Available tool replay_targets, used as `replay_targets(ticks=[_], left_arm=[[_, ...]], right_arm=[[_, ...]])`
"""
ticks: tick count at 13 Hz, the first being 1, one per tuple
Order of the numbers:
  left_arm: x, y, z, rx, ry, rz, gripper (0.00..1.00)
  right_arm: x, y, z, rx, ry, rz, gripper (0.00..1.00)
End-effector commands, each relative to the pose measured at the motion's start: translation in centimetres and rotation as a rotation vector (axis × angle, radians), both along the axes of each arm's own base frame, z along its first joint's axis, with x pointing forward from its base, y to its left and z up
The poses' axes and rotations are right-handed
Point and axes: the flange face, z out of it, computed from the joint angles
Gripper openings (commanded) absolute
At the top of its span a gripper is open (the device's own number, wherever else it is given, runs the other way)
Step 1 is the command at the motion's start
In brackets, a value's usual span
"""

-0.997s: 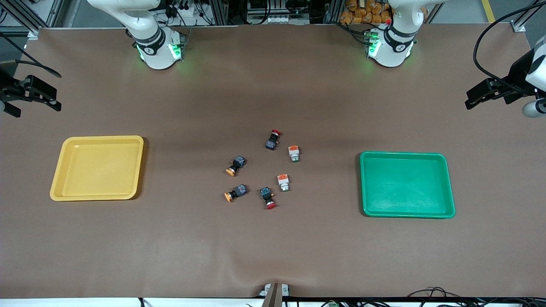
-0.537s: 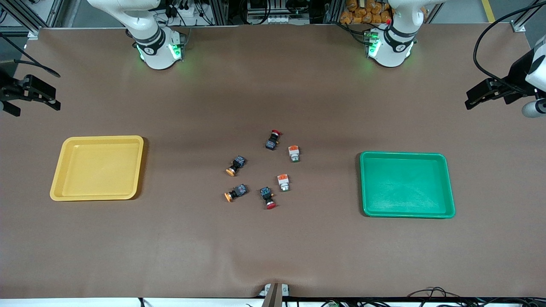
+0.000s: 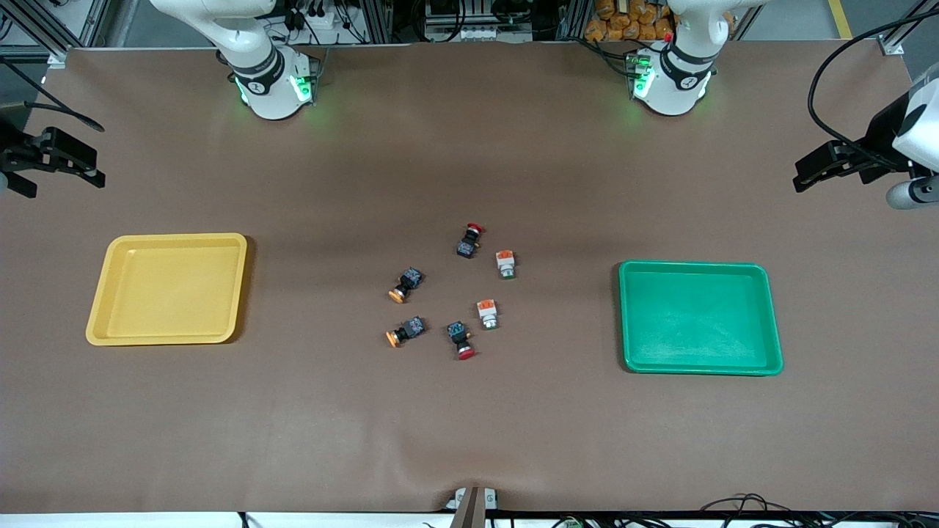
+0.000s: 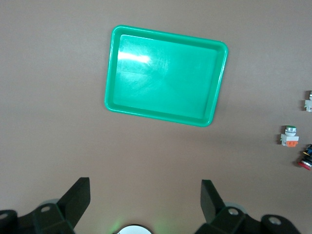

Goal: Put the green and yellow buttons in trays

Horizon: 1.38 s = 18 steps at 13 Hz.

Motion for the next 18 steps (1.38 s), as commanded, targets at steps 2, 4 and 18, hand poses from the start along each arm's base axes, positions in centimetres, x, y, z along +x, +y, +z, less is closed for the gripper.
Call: replay_targets(ticks=[2,4,18], left_arm=[[0.6,-1.5,-0.4,-0.020,0.017,-0.018,1.00],[0.7,-3.0,-1.4,-0.020,0.038,-0.039,1.00],[0.0,-21.9,-15.7,0.008,0.216,-0.022,1.00]], right_arm=[[-0.4,0.0,0.4,0.014,-0.004,-0.008,1.00],[-0.4,0.0,0.4,0.014,-0.004,-0.006,1.00],[-0.6,-0.1,0.2,0.013,0.014,-0.006,1.00]])
